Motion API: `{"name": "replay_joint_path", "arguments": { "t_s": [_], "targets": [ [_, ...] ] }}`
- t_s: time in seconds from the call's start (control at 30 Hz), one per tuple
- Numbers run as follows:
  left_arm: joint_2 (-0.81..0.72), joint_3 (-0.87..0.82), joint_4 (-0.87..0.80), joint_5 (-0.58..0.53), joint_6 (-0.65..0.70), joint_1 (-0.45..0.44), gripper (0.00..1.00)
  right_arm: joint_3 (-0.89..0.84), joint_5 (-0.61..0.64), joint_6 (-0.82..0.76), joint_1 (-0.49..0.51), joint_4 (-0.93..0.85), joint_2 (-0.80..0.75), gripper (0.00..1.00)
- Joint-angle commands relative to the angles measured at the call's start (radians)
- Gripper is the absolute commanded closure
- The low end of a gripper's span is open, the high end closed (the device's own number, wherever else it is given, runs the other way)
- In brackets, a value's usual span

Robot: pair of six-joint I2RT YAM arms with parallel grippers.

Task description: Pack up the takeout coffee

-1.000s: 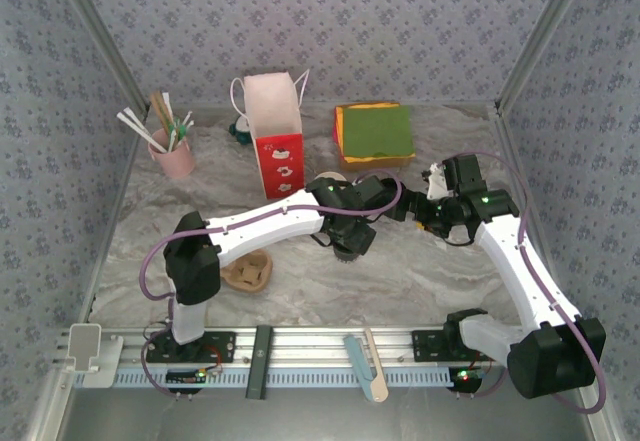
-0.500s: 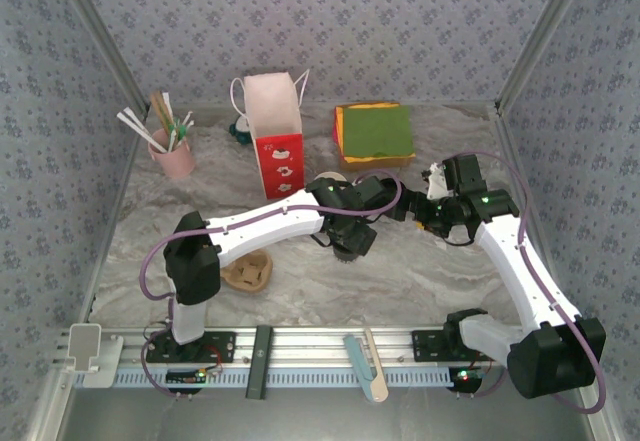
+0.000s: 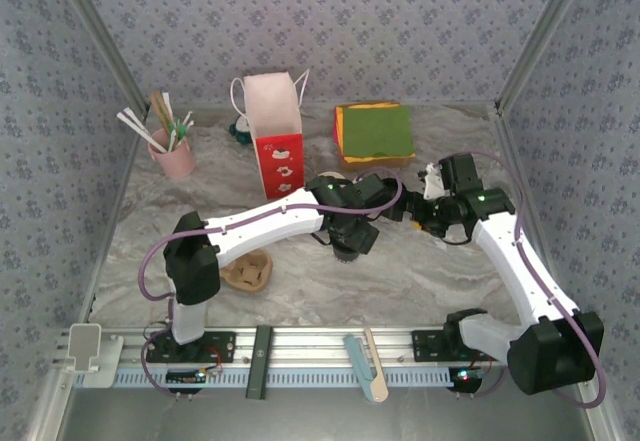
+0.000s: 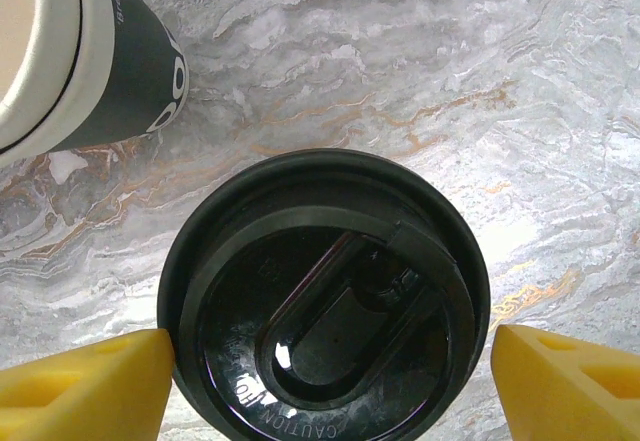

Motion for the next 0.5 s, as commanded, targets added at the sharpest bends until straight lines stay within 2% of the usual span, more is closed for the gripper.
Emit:
{"name": "replay_joint_path", "arguments": {
  "t_s": [0.0,0.07,0.23,0.47],
  "targets": [
    [-0.048,0.032,-0.018,-0.01,-0.024,0.009,0.17,-0.007,-0.022,-0.004,0.019,0.011,0.016,0.0],
    [-0.079,0.008,0.007,0.01,-0.046,0.028,0.16,-0.01,-0.022,-0.002,0.032,0.019,0.025,0.0],
    [-0.194,-0.131,0.132,0.112,-0.121,0.097,0.18,-0.024,-0.029,0.014,0.079,0.054,0.052,0.08],
    [-0.286,-0.326,0.307,0.247,-0.201,0.182,0.24,-0.042,-0.007,0.032,0.167,0.102,0.106,0.25]
  ]
}}
